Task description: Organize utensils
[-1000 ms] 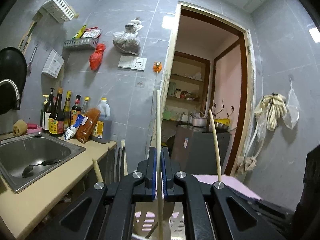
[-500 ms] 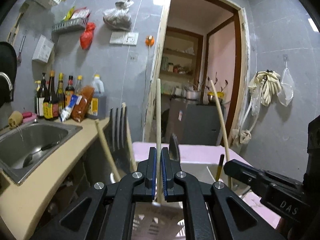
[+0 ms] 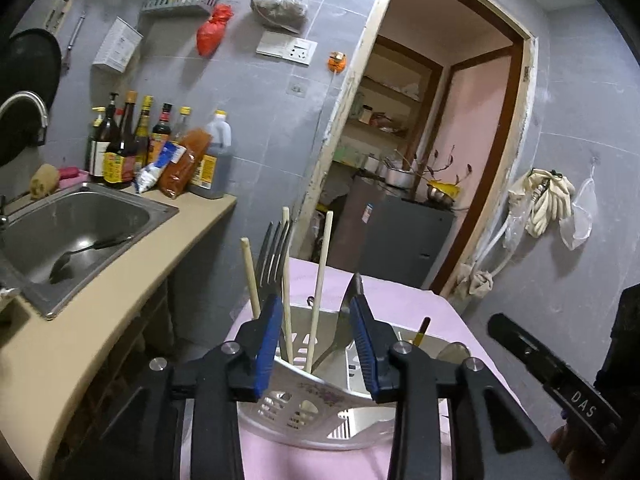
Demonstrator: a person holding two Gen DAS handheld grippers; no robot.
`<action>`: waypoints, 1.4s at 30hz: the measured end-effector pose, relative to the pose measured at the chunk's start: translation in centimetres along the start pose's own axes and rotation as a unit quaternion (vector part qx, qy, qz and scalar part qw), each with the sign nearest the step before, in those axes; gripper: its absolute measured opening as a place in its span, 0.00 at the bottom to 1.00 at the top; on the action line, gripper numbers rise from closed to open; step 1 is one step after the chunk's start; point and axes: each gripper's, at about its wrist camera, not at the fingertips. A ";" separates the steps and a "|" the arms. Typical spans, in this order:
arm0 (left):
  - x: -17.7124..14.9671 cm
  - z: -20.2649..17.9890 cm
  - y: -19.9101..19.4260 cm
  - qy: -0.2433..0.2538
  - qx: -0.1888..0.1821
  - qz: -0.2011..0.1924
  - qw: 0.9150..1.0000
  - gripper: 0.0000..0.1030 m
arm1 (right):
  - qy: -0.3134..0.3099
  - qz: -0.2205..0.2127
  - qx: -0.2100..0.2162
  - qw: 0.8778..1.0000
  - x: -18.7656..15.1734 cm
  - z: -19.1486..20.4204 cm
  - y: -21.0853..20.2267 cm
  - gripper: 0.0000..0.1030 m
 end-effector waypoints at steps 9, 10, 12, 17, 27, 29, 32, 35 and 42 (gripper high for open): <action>0.1 -2.9 -5.4 0.005 0.015 -0.004 1.000 0.72 | 0.011 -0.020 -0.034 0.999 1.0 -0.3 -6.4 0.44; 0.0 -3.3 -6.1 0.006 0.020 -0.004 1.000 0.74 | 0.016 -0.019 -0.040 0.999 1.1 -0.4 -7.2 0.47; 0.0 -3.9 -7.2 0.010 0.025 0.004 1.000 0.87 | 0.027 -0.019 -0.048 0.998 1.2 -0.6 -8.7 0.58; -0.6 -5.4 -9.7 0.018 0.039 0.035 0.998 0.99 | 0.045 0.002 -0.069 0.997 1.0 -0.8 -12.5 0.88; -3.2 -6.0 -13.7 0.051 0.054 0.048 0.996 0.99 | 0.030 0.025 -0.123 0.992 -2.8 0.4 -18.3 0.99; -3.8 -5.9 -14.0 0.062 0.058 0.057 0.995 0.99 | 0.035 0.022 -0.135 0.990 -3.6 0.6 -19.5 0.99; -4.8 -5.8 -14.3 0.074 0.057 0.065 0.993 0.99 | 0.043 0.019 -0.156 0.987 -4.8 1.2 -21.0 0.99; -5.9 -5.9 -14.5 0.091 0.052 0.078 0.991 0.99 | 0.050 0.025 -0.174 0.983 -5.9 1.6 -22.2 0.99; -7.3 -6.1 -14.8 0.126 0.053 0.093 0.986 0.99 | 0.082 0.058 -0.196 0.976 -8.2 1.0 -23.0 0.99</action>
Point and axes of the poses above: each gripper's, at about its wrist camera, not at the fingertips, and y roughly the way its jaws point, z to its left, x to its top, and after that the axes turned 14 degrees about z, right-handed
